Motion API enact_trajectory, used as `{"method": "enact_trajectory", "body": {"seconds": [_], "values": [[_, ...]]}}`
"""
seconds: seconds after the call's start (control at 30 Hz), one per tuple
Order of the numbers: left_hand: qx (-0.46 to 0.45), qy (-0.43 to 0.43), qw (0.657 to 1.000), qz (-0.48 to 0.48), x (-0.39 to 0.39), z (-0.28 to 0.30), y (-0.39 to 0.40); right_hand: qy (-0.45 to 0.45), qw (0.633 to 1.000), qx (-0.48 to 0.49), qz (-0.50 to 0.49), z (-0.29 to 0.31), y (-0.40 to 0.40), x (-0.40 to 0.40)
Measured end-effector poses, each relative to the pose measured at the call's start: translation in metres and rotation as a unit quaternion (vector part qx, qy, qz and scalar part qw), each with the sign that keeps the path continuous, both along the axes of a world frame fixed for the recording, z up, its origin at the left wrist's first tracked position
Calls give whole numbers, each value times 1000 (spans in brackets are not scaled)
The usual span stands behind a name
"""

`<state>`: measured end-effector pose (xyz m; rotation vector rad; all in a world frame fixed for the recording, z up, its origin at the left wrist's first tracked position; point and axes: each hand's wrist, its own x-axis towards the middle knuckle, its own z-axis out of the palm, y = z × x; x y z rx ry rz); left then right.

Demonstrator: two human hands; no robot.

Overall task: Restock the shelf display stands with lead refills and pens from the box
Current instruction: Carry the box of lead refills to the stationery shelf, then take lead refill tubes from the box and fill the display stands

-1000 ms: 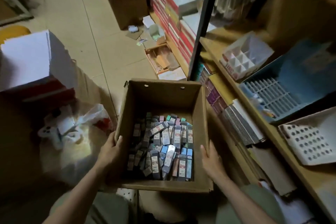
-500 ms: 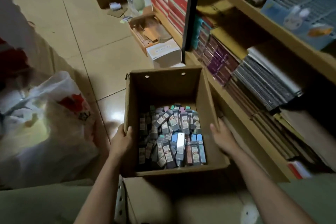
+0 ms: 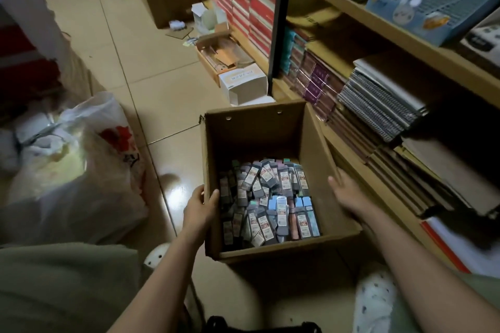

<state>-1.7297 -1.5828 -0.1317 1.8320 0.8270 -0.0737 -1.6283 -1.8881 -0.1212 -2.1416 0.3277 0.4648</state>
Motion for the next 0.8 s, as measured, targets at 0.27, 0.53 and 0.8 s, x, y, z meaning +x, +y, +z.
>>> {"method": "enact_trajectory", "body": {"seconds": [0.27, 0.53, 0.8], "values": [[299, -193, 934, -30, 15, 12, -25, -255, 957, -134, 24, 7, 32, 11], [93, 152, 950, -256, 50, -67, -72, -203, 866, -367, 271, -55, 71, 21], [27, 160, 971, -177, 60, -102, -79, 54, 915, -264, 301, -92, 83, 25]]}}
